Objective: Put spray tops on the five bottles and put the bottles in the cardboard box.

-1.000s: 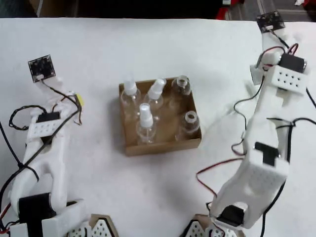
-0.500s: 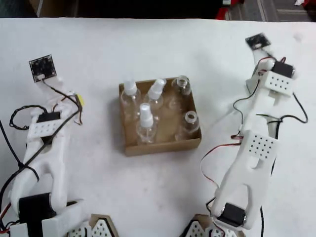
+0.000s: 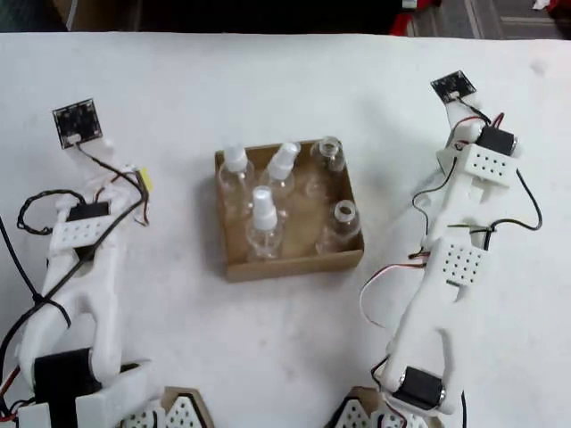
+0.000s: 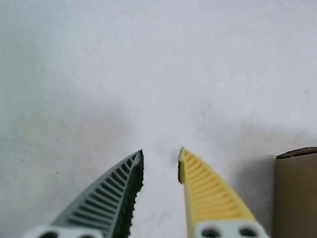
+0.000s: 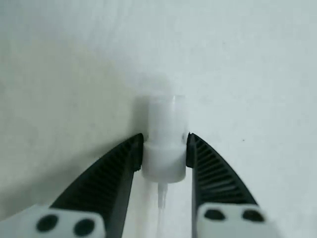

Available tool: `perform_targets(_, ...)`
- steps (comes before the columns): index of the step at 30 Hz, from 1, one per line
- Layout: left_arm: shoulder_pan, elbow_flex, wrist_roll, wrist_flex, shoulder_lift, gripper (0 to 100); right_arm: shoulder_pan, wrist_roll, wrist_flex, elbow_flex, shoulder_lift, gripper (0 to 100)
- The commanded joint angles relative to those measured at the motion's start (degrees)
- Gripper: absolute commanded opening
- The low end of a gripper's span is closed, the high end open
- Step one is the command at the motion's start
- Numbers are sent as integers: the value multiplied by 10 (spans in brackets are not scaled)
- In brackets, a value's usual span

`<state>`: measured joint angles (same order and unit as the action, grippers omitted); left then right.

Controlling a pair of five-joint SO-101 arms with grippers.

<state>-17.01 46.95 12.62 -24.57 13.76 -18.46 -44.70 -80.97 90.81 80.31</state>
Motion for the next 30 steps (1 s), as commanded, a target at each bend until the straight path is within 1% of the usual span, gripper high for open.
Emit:
perform_targets(1, 6, -27, -7, 4, 1, 117, 10, -4, 15, 26, -6, 15)
perform_targets(3, 6, -27, -7, 4, 1, 117, 10, -4, 15, 27, -7, 29)
perform_targets(7, 6, -27, -7, 4, 1, 117, 7, -4, -7, 51, -30, 16)
perform_targets(12, 6, -27, -7, 4, 1, 117, 12, 2, -91, 45, -169, 16)
perform_targets(18, 3, -27, -7, 4, 1, 117, 49, 3, -179, 43, -342, 16)
perform_targets(20, 3, -27, -7, 4, 1, 117, 54, 33, -182, 40, -390, 16)
perform_targets(23, 4, -27, -7, 4, 1, 117, 51, 123, -182, 40, -451, 15)
perform_targets(26, 5, -27, -7, 4, 1, 117, 36, 191, -183, 34, -504, 15)
perform_targets(28, 5, -27, -7, 4, 1, 117, 31, 207, -183, 5, -545, 15)
perform_targets(30, 5, -27, -7, 4, 1, 117, 30, 210, -184, -54, -597, 15)
